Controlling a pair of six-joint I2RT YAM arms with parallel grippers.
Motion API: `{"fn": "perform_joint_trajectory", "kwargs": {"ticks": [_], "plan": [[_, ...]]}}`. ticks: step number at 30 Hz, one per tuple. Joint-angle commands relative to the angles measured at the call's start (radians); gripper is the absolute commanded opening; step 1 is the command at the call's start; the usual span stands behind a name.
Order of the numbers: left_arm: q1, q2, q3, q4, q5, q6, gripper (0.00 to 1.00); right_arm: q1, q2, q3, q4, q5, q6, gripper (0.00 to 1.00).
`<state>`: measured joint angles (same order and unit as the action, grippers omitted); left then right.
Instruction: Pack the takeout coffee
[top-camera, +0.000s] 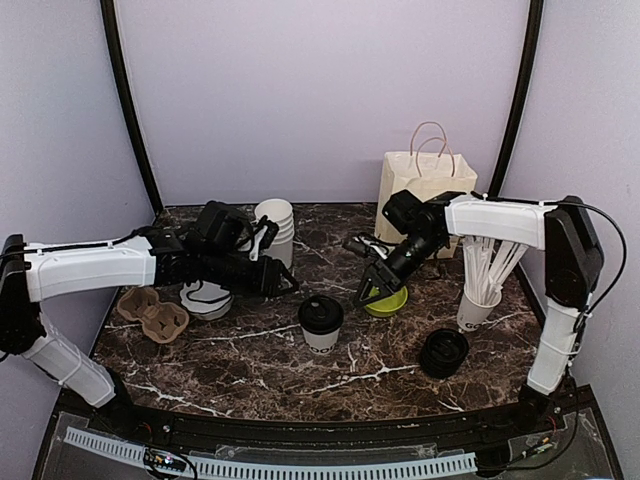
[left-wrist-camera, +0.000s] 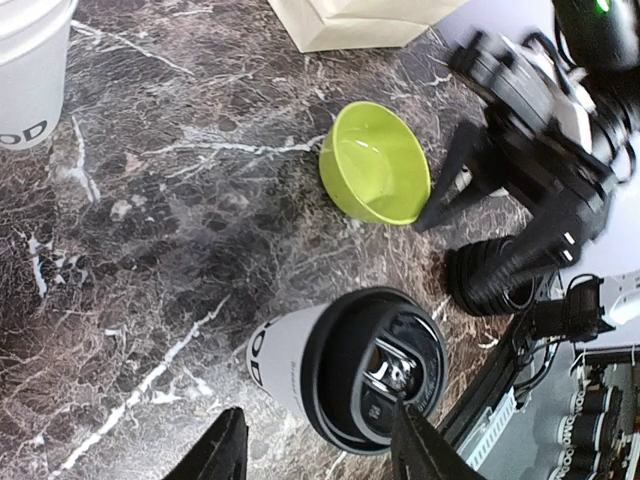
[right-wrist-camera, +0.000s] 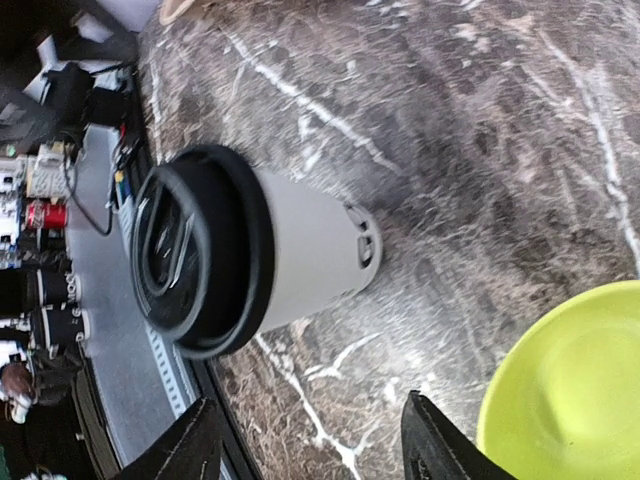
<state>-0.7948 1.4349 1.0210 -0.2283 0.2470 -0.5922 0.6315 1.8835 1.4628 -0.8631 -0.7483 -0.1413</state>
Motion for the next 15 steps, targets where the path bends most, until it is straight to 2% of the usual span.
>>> {"fn": "perform_joint_trajectory", "kwargs": {"ticks": [1, 8, 15], "plan": [[0.018, 0.03, -0.011, 0.074, 0.046, -0.028, 0.51, 0.037, -0.052, -0.072, 0.03, -0.12, -0.034, 0.65], [0.018, 0.113, 0.023, 0.133, 0.143, -0.001, 0.56, 0.113, 0.0, -0.063, 0.062, -0.123, 0.014, 0.67], [0.018, 0.163, 0.025, 0.135, 0.151, 0.001, 0.52, 0.122, 0.044, -0.03, 0.057, -0.124, 0.032, 0.69]]}}
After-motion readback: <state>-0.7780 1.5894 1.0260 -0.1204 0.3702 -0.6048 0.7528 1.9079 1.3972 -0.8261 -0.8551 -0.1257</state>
